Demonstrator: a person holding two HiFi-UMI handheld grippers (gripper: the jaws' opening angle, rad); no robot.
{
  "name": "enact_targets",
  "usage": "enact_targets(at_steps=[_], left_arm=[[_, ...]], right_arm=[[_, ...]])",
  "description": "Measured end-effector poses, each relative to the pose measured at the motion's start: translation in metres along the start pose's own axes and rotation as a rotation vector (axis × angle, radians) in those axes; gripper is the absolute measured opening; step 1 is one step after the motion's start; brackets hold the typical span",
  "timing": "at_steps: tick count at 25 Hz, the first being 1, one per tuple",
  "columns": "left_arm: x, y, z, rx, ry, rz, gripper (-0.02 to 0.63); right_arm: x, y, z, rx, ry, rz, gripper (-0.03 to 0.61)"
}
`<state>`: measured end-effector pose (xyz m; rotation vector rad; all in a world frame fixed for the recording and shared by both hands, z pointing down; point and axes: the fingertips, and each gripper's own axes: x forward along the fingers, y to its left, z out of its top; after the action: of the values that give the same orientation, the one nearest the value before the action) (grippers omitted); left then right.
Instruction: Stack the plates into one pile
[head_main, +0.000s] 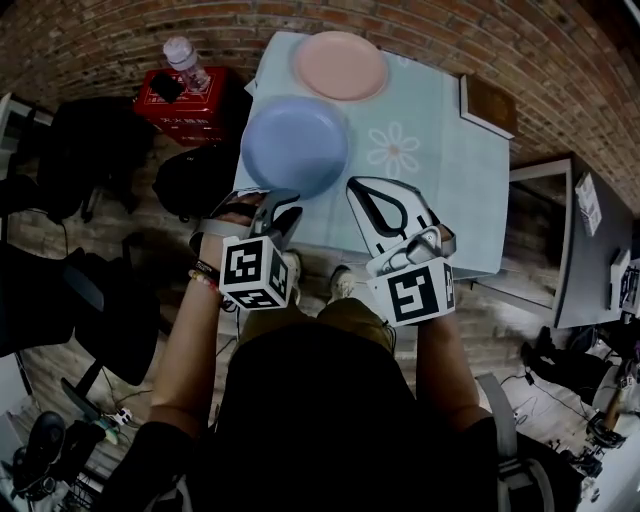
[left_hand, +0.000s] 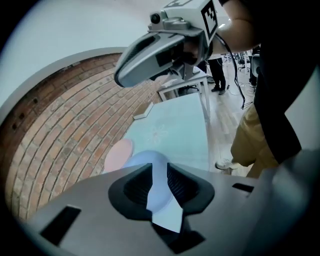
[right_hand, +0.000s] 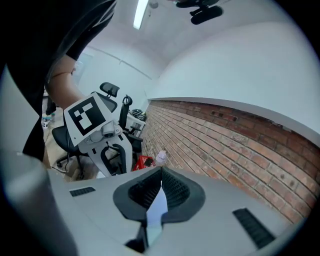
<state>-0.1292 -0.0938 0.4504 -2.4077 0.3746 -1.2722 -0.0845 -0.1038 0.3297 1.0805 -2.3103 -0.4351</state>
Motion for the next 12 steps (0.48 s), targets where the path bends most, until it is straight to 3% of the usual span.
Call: enact_targets(at_steps=[6, 12], left_arm=[[-0.027, 0.025, 0.046, -0.053, -0.088, 0.065, 0.103], [-0.055, 0.052, 0.079, -0.088, -0.165, 0.141, 0.103]], right_arm=[[-0.015, -0.013, 0.009, -0.039, -0.032, 0.008, 0.035], [-0.027, -0.033, 0.021, -0.043, -0.084, -0.055, 0.035]])
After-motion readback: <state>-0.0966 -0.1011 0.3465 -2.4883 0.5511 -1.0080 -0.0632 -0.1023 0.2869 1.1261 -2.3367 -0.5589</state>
